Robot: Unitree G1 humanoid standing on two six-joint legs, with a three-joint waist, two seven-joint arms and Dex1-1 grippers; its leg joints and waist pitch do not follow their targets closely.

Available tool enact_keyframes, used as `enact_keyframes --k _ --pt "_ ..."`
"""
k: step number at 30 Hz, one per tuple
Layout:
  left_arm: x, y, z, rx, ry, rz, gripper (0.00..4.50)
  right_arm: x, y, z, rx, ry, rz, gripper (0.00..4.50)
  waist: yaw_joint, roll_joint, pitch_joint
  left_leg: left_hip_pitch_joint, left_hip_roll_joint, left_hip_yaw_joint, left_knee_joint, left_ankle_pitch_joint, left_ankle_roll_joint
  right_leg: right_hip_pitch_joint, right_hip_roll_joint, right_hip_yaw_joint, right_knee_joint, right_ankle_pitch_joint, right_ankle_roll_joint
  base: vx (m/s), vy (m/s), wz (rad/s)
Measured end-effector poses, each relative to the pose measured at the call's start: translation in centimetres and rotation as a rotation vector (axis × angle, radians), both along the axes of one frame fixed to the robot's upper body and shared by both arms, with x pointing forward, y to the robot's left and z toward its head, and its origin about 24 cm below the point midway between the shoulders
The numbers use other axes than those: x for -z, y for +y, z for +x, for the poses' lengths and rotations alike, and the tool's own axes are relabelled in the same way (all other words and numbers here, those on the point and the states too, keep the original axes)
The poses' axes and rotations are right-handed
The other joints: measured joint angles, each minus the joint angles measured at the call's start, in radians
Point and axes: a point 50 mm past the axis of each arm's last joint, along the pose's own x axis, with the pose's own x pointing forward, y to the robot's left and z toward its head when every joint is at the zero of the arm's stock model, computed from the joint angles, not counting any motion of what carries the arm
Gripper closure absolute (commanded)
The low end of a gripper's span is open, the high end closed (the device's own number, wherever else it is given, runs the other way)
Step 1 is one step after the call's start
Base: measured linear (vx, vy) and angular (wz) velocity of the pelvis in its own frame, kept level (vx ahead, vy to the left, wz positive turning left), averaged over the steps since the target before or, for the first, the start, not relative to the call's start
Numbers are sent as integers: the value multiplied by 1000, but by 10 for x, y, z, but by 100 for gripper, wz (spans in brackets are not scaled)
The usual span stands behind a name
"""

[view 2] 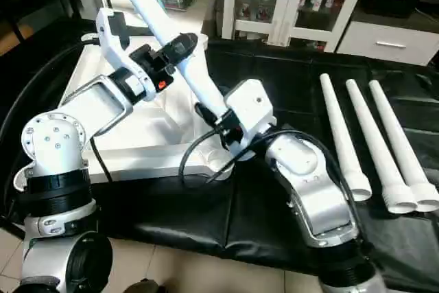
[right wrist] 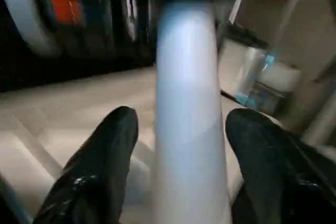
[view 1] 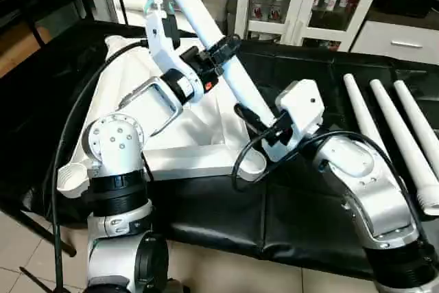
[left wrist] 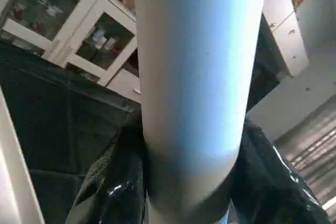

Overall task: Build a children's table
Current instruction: Pick table leg

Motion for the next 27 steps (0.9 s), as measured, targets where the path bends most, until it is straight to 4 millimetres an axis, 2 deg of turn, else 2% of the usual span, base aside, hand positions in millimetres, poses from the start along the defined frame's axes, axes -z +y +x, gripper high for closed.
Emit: enact_keyframes --k 4,7,9,12,14,18,22,27 --pt "1 11 5 -46 0 40 272 -21 -19 -8 -110 32 191 94 4 0 0 0 0 0 1 0 1 1 0 0 -1 0 0 0 0 0" --pt "2 19 8 -77 0 63 272 -30 -42 -6 -77 35 244 67 3 -1 0 0 0 0 2 0 2 1 0 0 -1 1 0 0 0 0" --pt "1 16 7 -54 -15 67 272 -34 -58 1 -48 73 240 51 4 -2 0 -1 0 0 2 2 4 1 0 0 0 2 -1 0 0 0" --pt "-1 12 7 -22 -40 101 272 -27 -92 10 41 234 108 49 10 -5 -1 0 0 0 2 3 5 2 0 0 -1 3 -1 0 0 0" --pt "-2 11 6 -12 -46 110 272 -17 -108 11 56 350 105 49 11 -5 -1 0 0 0 2 3 5 1 0 0 -1 3 0 0 0 0" --pt "-1 5 5 16 -49 120 272 -14 -108 8 -29 420 181 49 5 -5 0 -1 0 1 2 5 8 0 0 0 0 3 -1 0 0 0" --pt "-1 4 5 32 -58 125 272 -16 -110 5 -78 425 177 49 5 -6 0 -1 0 1 2 7 11 0 0 0 0 3 -1 0 0 0" --pt "-2 3 4 55 -70 135 272 -16 -107 2 -153 462 201 49 12 -9 1 -1 0 1 2 8 12 0 0 0 0 4 -1 0 0 0"
